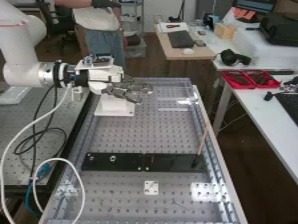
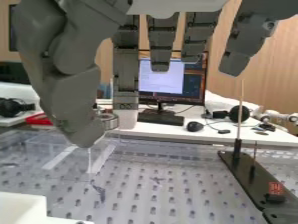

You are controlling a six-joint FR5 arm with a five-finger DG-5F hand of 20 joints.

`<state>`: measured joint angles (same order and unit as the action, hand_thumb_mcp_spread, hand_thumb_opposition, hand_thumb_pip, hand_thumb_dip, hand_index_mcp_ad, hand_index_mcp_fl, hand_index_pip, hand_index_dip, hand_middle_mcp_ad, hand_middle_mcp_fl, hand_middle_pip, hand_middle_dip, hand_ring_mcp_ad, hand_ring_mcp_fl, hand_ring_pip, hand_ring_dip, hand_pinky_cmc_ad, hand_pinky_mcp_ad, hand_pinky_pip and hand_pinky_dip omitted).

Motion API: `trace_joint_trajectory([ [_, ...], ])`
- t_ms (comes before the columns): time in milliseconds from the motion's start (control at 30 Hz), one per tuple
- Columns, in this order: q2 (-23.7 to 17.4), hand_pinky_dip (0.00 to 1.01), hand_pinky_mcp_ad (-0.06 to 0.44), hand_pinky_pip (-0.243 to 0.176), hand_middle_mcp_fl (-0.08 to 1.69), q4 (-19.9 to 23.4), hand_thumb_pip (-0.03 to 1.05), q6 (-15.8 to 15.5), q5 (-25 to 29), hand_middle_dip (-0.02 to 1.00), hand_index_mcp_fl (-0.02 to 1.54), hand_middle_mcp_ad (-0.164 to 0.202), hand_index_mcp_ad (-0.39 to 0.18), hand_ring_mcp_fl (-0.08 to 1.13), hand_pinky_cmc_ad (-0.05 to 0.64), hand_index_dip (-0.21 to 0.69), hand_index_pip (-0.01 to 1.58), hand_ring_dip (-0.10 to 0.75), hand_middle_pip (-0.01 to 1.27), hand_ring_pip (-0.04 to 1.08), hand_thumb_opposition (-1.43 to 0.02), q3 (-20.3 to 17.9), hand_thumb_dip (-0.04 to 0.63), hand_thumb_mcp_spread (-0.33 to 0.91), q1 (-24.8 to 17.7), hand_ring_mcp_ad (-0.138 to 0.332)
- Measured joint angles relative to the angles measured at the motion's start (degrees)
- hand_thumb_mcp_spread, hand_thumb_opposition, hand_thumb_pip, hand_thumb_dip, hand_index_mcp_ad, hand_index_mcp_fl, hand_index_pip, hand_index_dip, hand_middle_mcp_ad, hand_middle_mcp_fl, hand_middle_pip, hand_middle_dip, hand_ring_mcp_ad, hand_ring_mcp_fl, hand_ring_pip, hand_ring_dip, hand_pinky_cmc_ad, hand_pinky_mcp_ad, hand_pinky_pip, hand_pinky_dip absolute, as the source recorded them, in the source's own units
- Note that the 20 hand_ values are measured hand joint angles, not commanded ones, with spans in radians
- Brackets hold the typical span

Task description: Grab the bearing and place it in the white container

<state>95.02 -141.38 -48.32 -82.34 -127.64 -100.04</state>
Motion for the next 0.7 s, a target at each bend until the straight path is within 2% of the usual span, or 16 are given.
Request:
trace_joint_trajectory([
  [167,-1.1,0.18,0.288,-0.012,0.08,1.1,0.58,0.6,5.4,0.17,0.30,0.056,-0.080,0.00,0.365,0.234,1.34,0.059,0.13,0.09,-0.83,-1.8,0.314,0.42,-4.5,0.106],
  [367,-2.2,0.18,0.288,-0.012,0.08,1.1,0.58,1.3,9.3,0.17,0.30,0.056,-0.080,0.00,0.365,0.234,1.34,0.059,0.13,0.09,-0.83,-3.2,0.314,0.42,-8.2,0.103],
  [700,-2.6,0.18,0.288,-0.012,0.08,-0.1,0.58,3.2,12.5,0.19,0.30,0.056,-0.080,0.00,0.365,0.234,1.34,0.059,0.13,0.10,-0.83,-3.8,0.298,0.42,-11.9,0.103],
])
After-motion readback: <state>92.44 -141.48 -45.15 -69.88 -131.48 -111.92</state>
